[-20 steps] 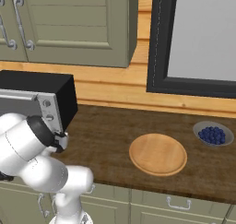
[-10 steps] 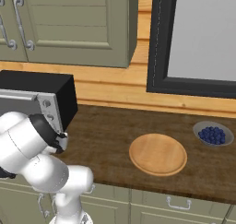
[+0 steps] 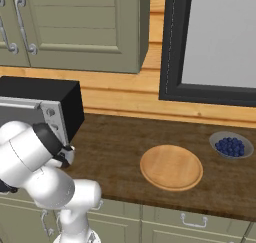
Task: Pick up the kebab skewer and baguette bread, and place them inside the toaster oven. Close the toaster oven door and start by setting the timer.
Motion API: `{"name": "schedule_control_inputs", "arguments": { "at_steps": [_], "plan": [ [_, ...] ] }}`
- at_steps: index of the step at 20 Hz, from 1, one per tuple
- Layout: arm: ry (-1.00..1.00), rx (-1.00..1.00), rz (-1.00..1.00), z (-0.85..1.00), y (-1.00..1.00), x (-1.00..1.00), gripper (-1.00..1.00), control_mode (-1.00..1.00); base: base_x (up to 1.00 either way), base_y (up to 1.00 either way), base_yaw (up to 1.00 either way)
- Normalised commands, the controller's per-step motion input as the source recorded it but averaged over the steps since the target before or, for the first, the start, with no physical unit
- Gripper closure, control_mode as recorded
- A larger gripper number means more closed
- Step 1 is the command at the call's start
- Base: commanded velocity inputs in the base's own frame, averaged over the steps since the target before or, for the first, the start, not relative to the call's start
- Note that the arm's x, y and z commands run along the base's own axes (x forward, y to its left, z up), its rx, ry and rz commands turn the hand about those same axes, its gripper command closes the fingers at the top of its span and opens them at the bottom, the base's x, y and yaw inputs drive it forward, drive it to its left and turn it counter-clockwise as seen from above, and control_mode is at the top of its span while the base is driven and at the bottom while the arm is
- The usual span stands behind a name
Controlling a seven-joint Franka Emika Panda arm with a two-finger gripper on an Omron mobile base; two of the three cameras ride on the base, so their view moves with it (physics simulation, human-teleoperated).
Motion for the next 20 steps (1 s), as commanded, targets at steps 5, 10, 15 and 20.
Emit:
{"name": "schedule_control_inputs", "arguments": {
  "at_steps": [5,10,15,20],
  "plan": [
    [0.00,0.25,-0.03,0.09,-0.01,0.07,1.00,-1.00,0.00,0.00,0.00],
    [0.00,0.26,-0.03,0.15,-0.05,0.12,1.00,-1.00,0.00,0.00,0.00],
    [0.00,0.28,-0.04,0.14,-0.04,0.10,1.00,-1.00,0.00,0.00,0.00],
    [0.00,0.29,-0.06,0.20,-0.03,0.20,1.00,-1.00,0.00,0.00,0.00]
  ]
}}
